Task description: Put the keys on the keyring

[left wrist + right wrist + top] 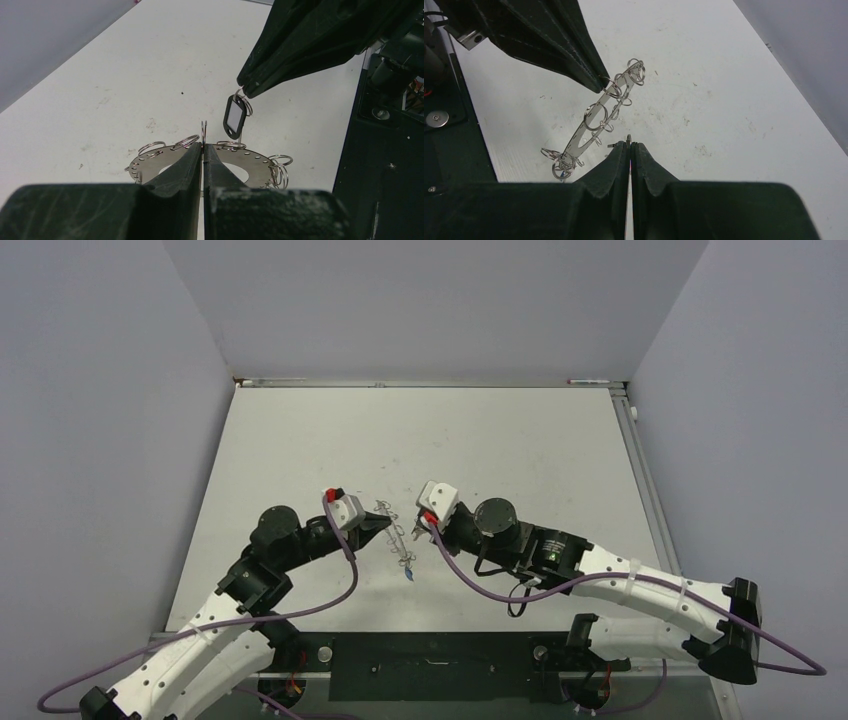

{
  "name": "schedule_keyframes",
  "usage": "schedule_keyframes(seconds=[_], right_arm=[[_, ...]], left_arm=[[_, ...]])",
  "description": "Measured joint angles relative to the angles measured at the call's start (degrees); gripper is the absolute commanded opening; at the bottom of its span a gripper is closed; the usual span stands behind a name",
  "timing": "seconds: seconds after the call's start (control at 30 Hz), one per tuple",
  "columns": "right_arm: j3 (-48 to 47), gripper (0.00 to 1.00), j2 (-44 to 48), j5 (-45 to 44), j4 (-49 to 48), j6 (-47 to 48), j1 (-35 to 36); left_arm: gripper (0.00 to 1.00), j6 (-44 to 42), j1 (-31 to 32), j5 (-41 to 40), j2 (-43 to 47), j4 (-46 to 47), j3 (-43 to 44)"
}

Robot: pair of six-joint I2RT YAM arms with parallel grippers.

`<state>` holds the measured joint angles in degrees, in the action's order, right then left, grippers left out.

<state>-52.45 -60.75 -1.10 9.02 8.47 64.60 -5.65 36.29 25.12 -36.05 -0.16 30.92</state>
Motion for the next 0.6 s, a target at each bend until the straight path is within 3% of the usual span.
schedule_keyframes(seconds=[0.6], right_arm=[[-0.7,0.05,-3.76,5.05,-2.91,2.49,0.0]], left_arm=[[0.0,1.16,0.04,-0.02,-2.43,-0.09,1.09]])
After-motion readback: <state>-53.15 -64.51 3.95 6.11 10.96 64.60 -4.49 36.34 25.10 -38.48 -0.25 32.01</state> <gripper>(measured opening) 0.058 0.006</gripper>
